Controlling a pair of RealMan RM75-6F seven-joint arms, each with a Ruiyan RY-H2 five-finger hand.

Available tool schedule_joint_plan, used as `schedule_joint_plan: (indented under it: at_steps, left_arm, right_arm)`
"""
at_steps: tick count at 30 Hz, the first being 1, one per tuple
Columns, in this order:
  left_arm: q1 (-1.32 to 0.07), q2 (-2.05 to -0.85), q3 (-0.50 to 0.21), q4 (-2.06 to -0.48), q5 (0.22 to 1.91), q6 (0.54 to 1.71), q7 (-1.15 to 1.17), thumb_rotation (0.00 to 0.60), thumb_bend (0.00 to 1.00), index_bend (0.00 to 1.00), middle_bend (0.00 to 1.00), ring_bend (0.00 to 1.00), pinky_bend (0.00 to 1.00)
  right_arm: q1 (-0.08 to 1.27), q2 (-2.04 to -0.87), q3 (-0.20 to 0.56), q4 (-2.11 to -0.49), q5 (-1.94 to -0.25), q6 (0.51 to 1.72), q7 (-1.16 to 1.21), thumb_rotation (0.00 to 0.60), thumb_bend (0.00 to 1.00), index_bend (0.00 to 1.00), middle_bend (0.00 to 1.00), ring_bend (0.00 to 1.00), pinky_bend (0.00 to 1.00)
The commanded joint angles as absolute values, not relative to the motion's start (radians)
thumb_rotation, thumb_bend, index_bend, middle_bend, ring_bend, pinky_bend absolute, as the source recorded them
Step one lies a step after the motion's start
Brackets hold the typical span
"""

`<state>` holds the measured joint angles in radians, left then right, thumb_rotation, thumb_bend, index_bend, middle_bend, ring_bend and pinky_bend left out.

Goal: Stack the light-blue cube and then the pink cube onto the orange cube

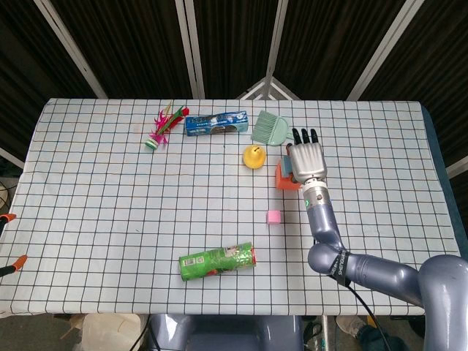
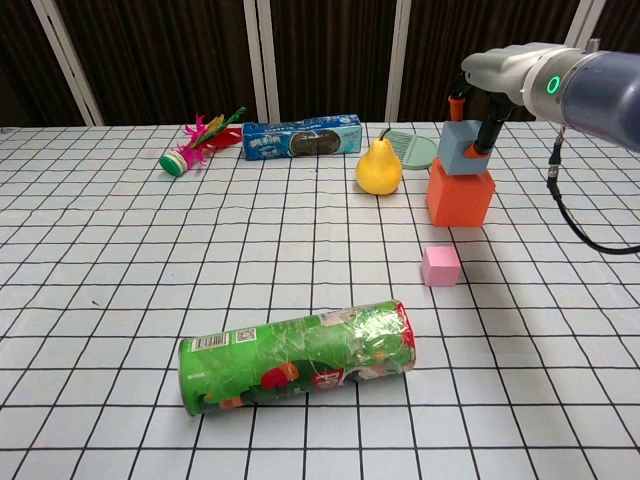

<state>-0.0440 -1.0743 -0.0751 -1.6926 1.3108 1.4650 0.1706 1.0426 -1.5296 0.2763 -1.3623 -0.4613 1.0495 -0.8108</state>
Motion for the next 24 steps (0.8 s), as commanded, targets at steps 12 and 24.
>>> schedule_joint_plan:
  at_steps: [12, 24]
  left_arm:
    - [-0.046, -1.072, -0.076, -1.692, 1.306, 1.460, 0.167, 0.600, 0.21, 0.21, 0.02, 0.00, 0.02]
    - [-0.046, -1.072, -0.075, -1.695, 1.306, 1.461, 0.170, 0.600, 0.21, 0.21, 0.02, 0.00, 0.02]
  right_arm:
    - [1.045, -1.546, 0.278, -1.340, -0.443, 1.047, -0.828, 0.600, 0.46, 0.51, 0.07, 0.03, 0.00]
    - [1.042, -1.542, 0.280, -1.351, -0.442, 1.052, -0.839, 0.600, 0.46, 0.51, 0.07, 0.03, 0.00]
